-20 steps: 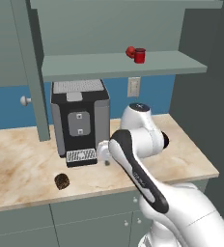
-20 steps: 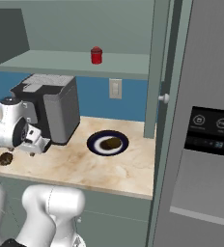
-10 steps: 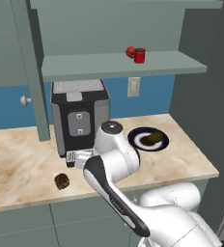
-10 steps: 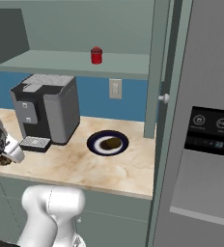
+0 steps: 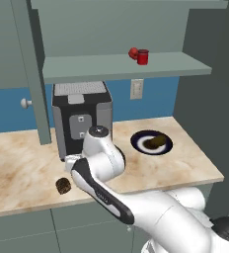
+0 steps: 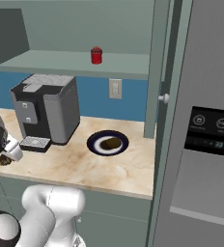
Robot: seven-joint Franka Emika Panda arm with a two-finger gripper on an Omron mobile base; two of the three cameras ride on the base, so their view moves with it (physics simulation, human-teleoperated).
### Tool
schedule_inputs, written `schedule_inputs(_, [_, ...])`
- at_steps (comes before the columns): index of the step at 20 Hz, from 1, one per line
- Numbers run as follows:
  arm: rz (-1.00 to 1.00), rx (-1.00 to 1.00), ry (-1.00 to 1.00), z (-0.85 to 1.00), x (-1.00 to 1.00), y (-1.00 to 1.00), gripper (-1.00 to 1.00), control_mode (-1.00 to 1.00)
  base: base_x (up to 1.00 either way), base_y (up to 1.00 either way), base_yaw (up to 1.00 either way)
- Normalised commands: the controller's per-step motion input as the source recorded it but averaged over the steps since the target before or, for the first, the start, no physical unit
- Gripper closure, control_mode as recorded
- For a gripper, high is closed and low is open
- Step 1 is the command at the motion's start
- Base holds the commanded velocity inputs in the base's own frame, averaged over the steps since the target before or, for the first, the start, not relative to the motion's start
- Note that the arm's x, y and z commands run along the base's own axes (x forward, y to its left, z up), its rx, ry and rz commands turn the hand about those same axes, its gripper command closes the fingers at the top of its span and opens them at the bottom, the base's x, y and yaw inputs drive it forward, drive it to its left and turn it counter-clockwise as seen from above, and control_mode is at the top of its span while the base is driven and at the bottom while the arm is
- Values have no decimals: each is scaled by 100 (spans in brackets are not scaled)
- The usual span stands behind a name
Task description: Pick the avocado and bread from the counter and place them on the plate. Then pick the jam from the cabinet and place it next to the plate. Lastly close the cabinet door.
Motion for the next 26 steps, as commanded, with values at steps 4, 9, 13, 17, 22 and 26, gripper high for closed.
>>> schedule_inputs(4, [5, 0, 6, -36, 26, 53, -100, -100, 0, 0, 0])
schedule_inputs(9, [2, 0, 1, -35, 37, 51, -100, -100, 0, 0, 0])
schedule_inputs(13, [1, 0, 0, -32, 39, 31, -100, -100, 0, 0, 0])
schedule_inputs(17, [0, 0, 0, -26, 30, 9, -100, -100, 0, 0, 0])
schedule_inputs(22, [0, 0, 0, -34, 23, 21, -100, -100, 0, 0, 0])
schedule_inputs(26, [0, 0, 0, -42, 3, 48, -100, -100, 0, 0, 0])
